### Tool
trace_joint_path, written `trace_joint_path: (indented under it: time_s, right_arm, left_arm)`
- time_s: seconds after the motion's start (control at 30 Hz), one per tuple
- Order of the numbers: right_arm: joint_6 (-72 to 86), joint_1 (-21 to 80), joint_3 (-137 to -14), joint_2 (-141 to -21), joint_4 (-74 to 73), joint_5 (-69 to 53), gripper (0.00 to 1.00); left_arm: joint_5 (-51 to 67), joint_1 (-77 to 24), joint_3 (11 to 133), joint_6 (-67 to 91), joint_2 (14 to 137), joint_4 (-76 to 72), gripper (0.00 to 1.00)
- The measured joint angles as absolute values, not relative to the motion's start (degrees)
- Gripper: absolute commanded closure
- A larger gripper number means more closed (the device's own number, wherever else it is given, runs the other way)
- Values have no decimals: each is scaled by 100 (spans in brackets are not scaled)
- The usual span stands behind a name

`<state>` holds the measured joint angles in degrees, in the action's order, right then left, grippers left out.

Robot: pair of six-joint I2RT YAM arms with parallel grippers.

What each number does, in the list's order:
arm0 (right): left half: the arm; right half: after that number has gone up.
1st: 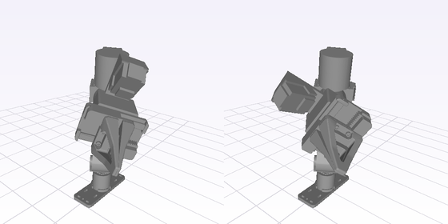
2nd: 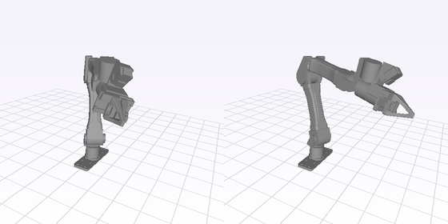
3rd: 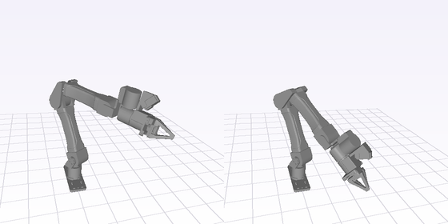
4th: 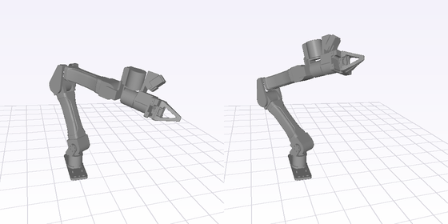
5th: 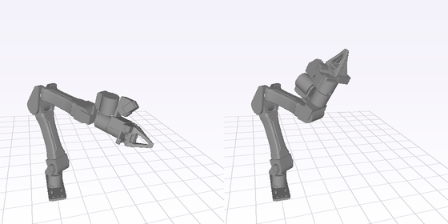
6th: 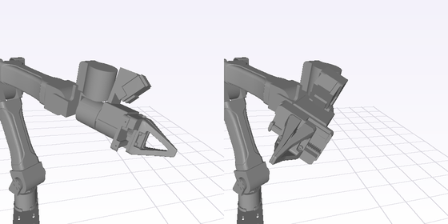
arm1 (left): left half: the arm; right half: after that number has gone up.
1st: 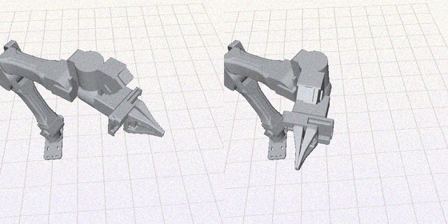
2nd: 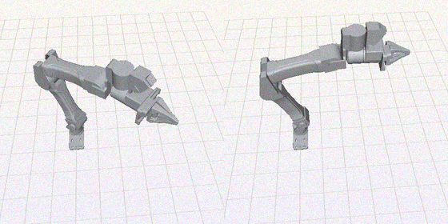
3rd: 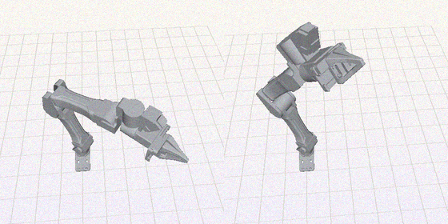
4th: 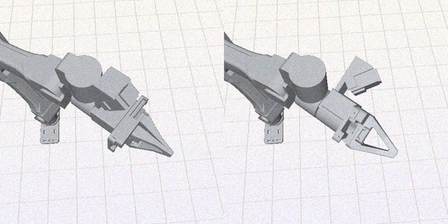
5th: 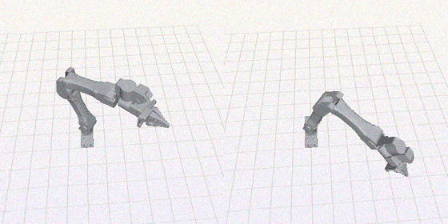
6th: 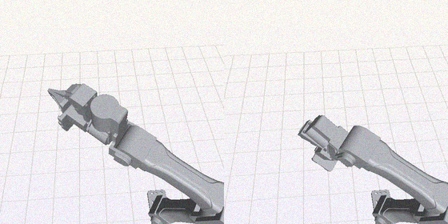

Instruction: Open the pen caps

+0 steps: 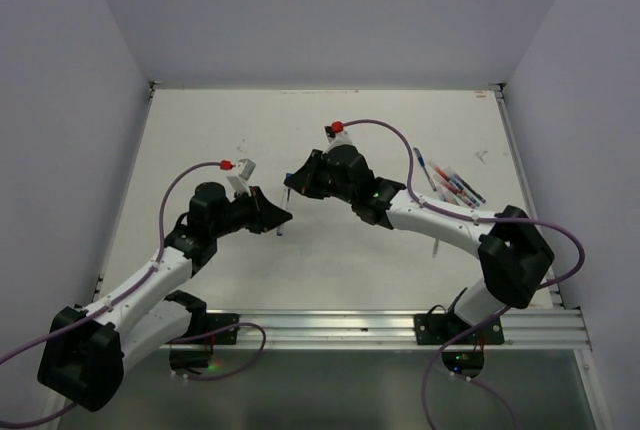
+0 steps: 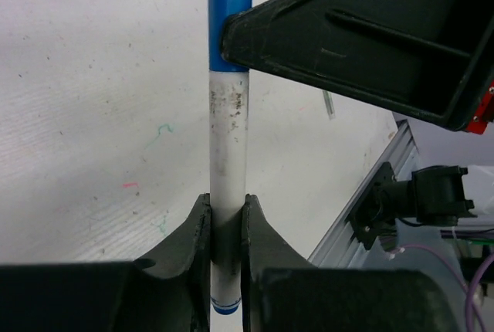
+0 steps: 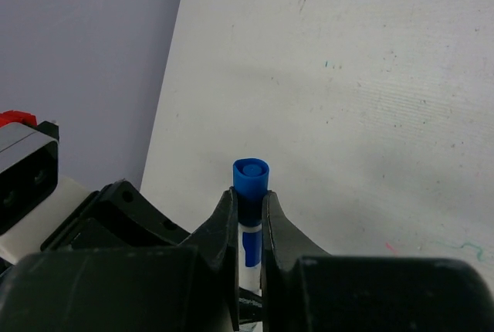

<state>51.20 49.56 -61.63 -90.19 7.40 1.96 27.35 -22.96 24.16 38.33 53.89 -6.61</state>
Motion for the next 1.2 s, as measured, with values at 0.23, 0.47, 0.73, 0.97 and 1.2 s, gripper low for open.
trace_joint_path:
  time_s: [0.23, 0.47, 0.73, 0.97, 1.2]
  right_arm:
    - [5157, 4952, -6069, -8995, 860, 174, 54]
    - [5081, 4960, -6093, -8986, 812, 165, 69]
    - [5030, 4950, -6344, -9192, 733, 19, 100]
    - [4989, 4941, -6401, -9299, 773, 58, 100]
    - [5081, 4814, -6171, -9218, 1431, -189, 100]
  left_arm:
    - [2873, -2322, 2416, 3774, 5389, -744, 100]
    - [2871, -2322, 2416, 3675, 5312, -624, 100]
    - [2738, -2290, 2418, 3618, 5190, -471, 100]
    - [2630, -2285, 2416, 3573, 5111, -327, 100]
    - [2530, -2233, 2165, 3575, 4609, -646, 100]
